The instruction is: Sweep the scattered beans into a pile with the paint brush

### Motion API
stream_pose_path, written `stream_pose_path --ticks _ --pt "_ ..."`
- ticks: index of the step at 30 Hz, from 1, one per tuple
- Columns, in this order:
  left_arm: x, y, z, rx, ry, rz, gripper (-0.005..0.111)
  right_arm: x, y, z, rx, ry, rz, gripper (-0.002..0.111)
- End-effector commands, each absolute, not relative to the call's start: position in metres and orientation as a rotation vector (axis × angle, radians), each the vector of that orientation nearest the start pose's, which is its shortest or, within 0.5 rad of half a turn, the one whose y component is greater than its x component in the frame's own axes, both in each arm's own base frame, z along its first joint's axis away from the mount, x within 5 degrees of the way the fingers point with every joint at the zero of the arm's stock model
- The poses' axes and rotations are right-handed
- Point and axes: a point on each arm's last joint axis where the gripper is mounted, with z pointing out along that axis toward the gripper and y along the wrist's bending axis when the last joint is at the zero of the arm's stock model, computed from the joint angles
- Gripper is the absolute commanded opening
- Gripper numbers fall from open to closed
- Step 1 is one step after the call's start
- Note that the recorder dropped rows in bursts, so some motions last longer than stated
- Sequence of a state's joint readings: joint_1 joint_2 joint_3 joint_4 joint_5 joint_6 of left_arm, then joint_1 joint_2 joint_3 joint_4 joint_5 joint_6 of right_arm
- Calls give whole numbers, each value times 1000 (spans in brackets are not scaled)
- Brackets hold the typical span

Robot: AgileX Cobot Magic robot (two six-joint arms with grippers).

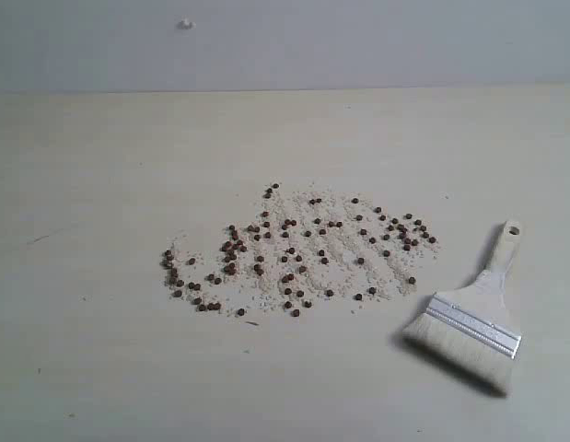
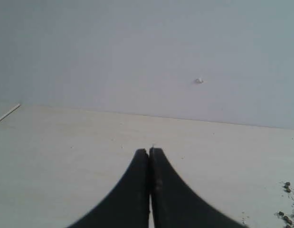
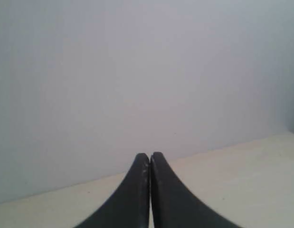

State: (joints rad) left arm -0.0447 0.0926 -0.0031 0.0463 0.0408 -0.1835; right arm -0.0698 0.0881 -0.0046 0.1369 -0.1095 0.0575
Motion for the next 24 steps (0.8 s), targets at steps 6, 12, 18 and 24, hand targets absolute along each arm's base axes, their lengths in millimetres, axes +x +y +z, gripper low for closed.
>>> stream_pose_path --ticks 6,12,18,24 --pt "64 -3 204 -74 1612 -148 0 60 -12 228 576 1237 466 0" --pt "64 -3 204 -74 1612 -148 0 57 -17 238 597 1095 490 0" --pt "64 -3 204 -74 1612 -148 0 58 -19 260 610 1020 502 0" --pt "64 -3 204 -74 1612 -148 0 97 -11 311 412 1399 284 0"
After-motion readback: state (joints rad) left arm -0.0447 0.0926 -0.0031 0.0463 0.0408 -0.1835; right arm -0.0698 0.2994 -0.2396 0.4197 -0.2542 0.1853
